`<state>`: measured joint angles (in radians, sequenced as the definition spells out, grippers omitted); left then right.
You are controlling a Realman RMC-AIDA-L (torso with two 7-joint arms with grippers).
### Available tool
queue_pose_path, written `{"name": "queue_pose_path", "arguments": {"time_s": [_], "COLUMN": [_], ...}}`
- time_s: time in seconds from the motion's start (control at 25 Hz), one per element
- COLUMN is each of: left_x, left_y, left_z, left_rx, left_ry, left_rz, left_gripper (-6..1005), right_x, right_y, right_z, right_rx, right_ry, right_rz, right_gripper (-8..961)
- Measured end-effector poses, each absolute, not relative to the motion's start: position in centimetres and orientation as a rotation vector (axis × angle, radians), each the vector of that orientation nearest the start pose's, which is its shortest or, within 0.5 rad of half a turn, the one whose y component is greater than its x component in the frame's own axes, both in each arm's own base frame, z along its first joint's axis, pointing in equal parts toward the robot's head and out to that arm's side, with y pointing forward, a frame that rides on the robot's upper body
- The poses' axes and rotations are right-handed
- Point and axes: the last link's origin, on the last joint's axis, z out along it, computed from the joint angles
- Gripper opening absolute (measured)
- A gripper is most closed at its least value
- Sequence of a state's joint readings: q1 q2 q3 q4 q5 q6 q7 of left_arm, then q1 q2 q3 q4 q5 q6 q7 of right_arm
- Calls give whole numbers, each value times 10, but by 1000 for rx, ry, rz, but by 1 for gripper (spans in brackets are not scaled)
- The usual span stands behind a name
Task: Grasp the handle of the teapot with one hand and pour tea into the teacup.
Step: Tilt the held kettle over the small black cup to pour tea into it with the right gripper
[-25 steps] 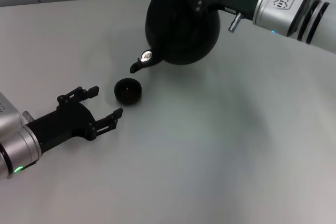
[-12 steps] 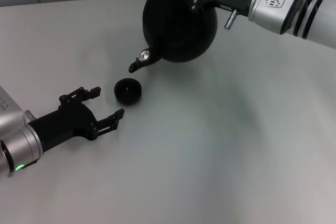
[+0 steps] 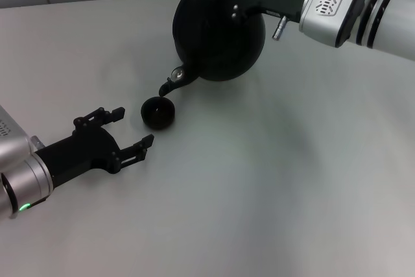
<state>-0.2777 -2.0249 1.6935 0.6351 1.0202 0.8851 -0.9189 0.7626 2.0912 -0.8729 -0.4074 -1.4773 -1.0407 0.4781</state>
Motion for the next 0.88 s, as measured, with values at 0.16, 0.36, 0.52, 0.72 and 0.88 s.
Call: {"name": "queue_pose_path", "arguments": {"time_s": [0.16, 0.36, 0.52, 0.72, 0.88], "left_x": [-291, -291, -292, -291, -291], "left_y": [304, 303, 303, 303, 303], "left_z": [-72, -72, -73, -73, -73], "left_rx": [-2502, -2502, -2502, -2502, -2502], "left_ry": [-436, -437, -437, -438, -438], "left_rz": [-488, -488, -488, -489, -489], "left_gripper": [797, 797, 797, 797, 797], "right_x": [193, 190, 189, 188, 187], "right_y": [427, 428, 428, 428, 428], "right_z": [-28, -28, -31, -33, -33], "right_rx": [-2287, -2287, -2300, -2308, -2309], "right_ry": [-282, -299, -314, -326, -330], "right_rz": [494, 491, 479, 472, 471], "right_gripper": [100, 100, 98, 97, 95]}}
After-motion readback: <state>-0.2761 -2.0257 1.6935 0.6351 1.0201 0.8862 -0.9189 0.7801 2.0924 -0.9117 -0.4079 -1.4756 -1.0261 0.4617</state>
